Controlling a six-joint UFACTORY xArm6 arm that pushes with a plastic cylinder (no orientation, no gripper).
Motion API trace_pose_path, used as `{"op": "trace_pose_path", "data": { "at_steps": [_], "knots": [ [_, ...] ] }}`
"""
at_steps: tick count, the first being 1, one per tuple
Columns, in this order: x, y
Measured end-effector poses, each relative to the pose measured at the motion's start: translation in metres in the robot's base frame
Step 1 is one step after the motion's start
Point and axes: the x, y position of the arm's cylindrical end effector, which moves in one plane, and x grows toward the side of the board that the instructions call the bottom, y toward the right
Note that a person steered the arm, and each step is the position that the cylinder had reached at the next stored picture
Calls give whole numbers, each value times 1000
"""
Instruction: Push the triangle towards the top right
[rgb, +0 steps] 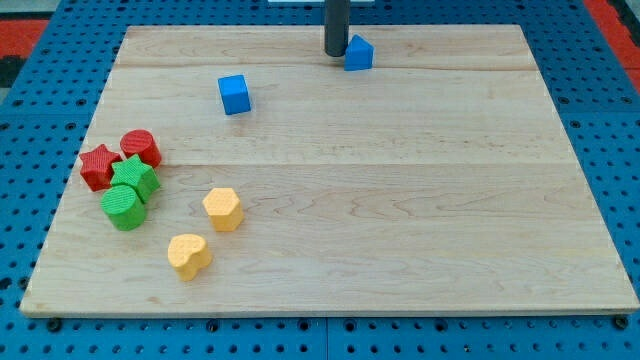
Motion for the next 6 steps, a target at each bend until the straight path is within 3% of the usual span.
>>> {"op": "trace_pose_path", "data": {
  "at_steps": [1,2,3,4,5,6],
  "knots": [
    [0,-36],
    [14,-5],
    [11,85],
    [5,136],
    [54,113],
    [151,100]
  ]
}}
